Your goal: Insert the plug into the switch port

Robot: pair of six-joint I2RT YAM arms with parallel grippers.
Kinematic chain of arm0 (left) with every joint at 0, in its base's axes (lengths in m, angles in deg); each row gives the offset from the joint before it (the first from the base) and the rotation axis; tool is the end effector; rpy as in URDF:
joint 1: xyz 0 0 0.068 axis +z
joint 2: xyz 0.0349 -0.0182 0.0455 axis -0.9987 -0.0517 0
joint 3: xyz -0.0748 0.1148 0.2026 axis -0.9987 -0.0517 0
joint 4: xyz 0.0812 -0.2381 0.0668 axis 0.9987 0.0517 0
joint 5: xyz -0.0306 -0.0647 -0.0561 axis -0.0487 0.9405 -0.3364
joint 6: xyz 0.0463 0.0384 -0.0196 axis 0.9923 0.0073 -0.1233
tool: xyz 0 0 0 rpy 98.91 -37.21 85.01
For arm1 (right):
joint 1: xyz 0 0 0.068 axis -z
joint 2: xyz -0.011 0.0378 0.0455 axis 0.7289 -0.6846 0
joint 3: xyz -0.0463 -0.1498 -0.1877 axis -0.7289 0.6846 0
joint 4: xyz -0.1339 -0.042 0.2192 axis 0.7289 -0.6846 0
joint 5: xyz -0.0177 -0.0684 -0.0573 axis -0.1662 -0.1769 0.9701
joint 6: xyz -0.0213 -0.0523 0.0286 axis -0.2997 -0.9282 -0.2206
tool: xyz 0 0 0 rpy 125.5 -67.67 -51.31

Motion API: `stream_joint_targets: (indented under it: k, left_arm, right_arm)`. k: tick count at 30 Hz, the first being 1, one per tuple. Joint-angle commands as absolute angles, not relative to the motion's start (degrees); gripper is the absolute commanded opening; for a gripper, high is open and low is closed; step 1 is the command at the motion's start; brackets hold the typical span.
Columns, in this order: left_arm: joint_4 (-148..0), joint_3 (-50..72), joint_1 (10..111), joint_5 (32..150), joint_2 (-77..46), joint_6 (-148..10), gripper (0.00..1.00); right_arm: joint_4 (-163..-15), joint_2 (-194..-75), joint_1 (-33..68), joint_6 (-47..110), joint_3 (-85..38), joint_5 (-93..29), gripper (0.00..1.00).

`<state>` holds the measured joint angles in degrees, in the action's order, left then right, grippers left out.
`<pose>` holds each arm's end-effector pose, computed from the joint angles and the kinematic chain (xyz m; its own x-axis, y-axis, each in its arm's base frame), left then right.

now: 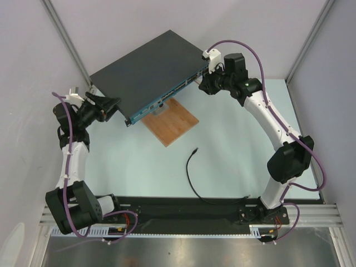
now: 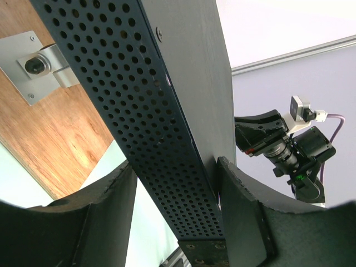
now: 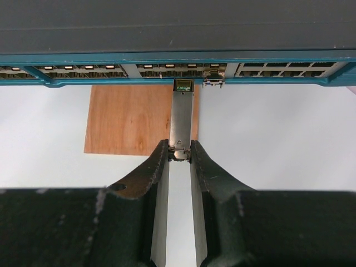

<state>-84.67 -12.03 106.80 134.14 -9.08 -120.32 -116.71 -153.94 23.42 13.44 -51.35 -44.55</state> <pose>0.2841 0.0616 0.2952 -0.5166 -0.7727 -0.3689 0.1389 0.3495 -0.9266 0.3726 0.1791 0.3645 -0.2592 -0.3076 -0.9155 -0.7184 0.6950 -0.0301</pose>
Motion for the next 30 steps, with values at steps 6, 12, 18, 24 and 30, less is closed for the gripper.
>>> stream_joint_targets:
  k: [6, 12, 18, 24, 30]
  left_arm:
    - [-86.88, -9.32, 105.67, 131.96, -9.94, -118.18, 0.0]
    - [-86.88, -9.24, 105.67, 132.05, -10.11, -118.18, 0.0]
    - [-86.88, -9.24, 105.67, 132.05, -10.2, -118.18, 0.0]
    - [-86.88, -9.24, 105.76, 131.87, -10.29, -118.18, 0.0]
    - [-86.96, -9.06, 105.67, 132.13, -10.55, -118.18, 0.0]
  right_arm:
    - [-114.21, -153.58, 23.77, 13.2, -53.45, -43.45, 0.0]
    - [-114.12, -153.5, 23.68, 12.5, -52.83, -43.01, 0.0]
    - [-113.95, -153.85, 23.59, 12.49, -52.92, -43.28, 0.0]
    - [-113.86, -154.29, 23.07, 12.67, -53.53, -43.54, 0.0]
    - [-113.77, -154.9, 23.06, 12.67, -53.8, -43.1, 0.0]
